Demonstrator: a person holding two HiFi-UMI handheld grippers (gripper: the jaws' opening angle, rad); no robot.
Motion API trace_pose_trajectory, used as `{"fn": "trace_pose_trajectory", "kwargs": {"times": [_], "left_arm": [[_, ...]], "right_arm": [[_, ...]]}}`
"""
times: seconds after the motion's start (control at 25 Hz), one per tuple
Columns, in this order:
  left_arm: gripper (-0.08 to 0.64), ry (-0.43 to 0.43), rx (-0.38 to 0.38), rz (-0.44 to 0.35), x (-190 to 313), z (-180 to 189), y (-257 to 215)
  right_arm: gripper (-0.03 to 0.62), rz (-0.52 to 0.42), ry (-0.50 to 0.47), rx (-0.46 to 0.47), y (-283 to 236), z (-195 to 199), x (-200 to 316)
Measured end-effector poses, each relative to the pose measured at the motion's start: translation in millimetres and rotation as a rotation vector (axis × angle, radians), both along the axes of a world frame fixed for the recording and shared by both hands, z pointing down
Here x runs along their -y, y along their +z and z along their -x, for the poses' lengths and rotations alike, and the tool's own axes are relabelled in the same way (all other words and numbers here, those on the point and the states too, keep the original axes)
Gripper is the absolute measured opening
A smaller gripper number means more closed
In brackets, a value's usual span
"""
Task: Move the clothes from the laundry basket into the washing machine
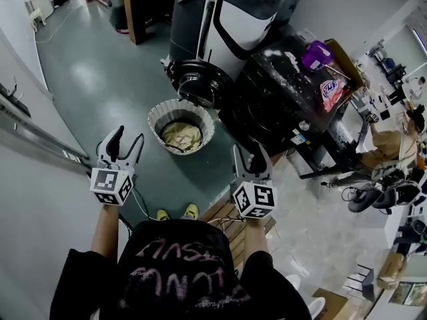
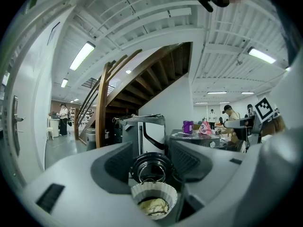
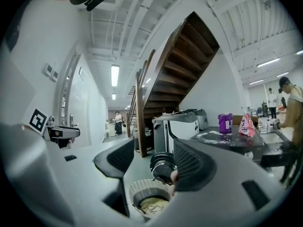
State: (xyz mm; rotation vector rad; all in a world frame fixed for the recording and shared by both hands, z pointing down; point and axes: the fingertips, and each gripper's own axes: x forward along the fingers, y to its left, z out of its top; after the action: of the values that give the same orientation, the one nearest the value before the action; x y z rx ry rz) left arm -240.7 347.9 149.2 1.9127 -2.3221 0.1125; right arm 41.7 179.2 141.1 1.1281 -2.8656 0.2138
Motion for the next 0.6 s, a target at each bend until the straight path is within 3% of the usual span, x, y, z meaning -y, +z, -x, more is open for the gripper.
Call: {"fn": "trace_pose_trajectory", "kwargs": {"times": [0.32, 0.6], "left_arm": [[0.331, -0.005, 0.011, -0.002, -1.9, -2.2, -4.2], [0.344, -0.009, 0.012, -0.006, -5.1, -6.9, -5.8]], "right_arm": [[0.364, -0.002, -0.022, 0.028, -2.5, 1.7, -0.6], [0.383, -0.009, -0.039, 0.026, -2.0, -0.8, -7.3]]}}
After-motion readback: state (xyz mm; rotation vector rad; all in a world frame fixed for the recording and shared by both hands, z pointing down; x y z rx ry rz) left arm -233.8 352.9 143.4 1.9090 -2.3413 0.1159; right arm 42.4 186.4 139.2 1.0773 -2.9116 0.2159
